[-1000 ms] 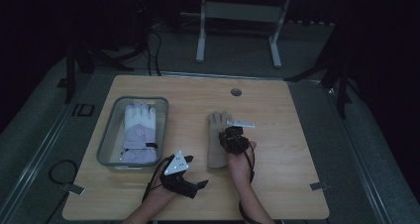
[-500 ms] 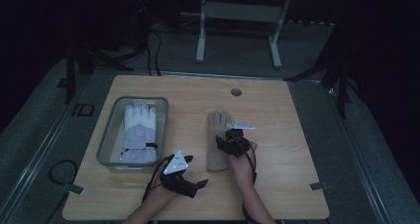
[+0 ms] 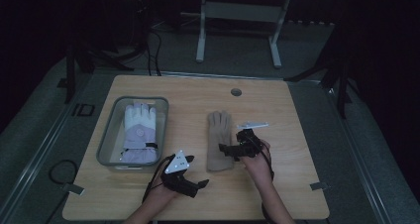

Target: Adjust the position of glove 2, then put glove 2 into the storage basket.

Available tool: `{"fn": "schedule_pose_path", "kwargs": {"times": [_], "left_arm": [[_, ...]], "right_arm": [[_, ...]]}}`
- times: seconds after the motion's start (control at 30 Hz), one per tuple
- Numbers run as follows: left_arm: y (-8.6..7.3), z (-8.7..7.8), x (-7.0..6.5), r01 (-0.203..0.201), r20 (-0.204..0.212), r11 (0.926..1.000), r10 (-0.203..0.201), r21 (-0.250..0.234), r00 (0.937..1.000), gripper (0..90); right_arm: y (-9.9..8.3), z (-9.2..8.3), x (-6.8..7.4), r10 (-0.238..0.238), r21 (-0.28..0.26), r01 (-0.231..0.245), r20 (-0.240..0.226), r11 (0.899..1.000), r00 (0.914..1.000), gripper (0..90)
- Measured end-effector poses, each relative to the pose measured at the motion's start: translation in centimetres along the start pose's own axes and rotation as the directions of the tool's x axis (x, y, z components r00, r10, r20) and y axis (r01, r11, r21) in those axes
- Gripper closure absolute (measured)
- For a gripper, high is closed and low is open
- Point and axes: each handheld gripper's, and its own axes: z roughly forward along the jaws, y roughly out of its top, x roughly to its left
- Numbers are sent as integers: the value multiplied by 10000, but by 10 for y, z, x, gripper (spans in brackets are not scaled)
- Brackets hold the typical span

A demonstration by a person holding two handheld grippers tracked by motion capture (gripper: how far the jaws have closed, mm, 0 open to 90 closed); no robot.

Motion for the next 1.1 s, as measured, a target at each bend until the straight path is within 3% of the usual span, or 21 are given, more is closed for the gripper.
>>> {"fn": "schedule_pose_path", "kwargs": {"times": [0.07,0.1,0.13,0.17,0.23,0.3,0.37,0.4,0.5,0.53,0.63,0.67,0.83,1.1], "left_arm": [[1,0,0,64,-28,9999,-64,80,10000,16],[1,0,0,110,-55,9998,-109,143,9999,16],[1,0,0,170,-88,9997,-168,192,9998,16],[2,0,0,205,-105,9995,-202,241,9997,16],[3,0,1,234,79,9992,-236,325,9997,16],[4,1,0,168,264,9993,-177,336,9995,16],[5,3,-1,69,342,9991,-83,419,9994,16],[7,5,-1,-12,394,9986,-8,521,9992,16],[9,9,-2,-119,564,9976,81,681,9984,16],[12,12,-3,-258,589,9960,207,861,9980,16],[15,14,-3,-355,438,9938,310,1055,9986,17],[17,16,-1,-428,526,9928,371,1121,9979,64],[23,19,2,-508,814,9949,438,868,9957,114],[41,28,1,-1382,1077,9880,1304,693,9856,155]], "right_arm": [[-1,-1,-1,-141,-30,141,97,9999,9999,159],[-1,-2,-3,-324,-23,324,8,9995,9995,211],[-2,-3,-6,-597,-19,596,-391,9982,9975,229],[-2,-3,-6,-597,-19,596,-391,9982,9975,229],[-3,-4,-8,-1574,-97,1571,-361,9875,9869,194],[-3,-6,-9,-2459,-456,2445,-286,9686,9689,165],[-2,-8,-14,-2669,-126,2666,-422,9637,9628,166],[-2,-10,-18,-2708,-169,2702,-599,9626,9608,166],[0,-14,-31,-2129,-232,2116,-1162,9771,9701,159],[0,-15,-37,-2000,-339,1973,-1147,9797,9731,119],[0,-15,-41,-1928,-545,1871,-1302,9808,9726,111],[0,-13,-45,-1807,-568,1748,-1225,9830,9759,113],[4,-8,-49,-1848,-541,1799,-1071,9822,9769,133],[25,7,-57,-1454,-786,1386,-891,9872,9853,189]]}}
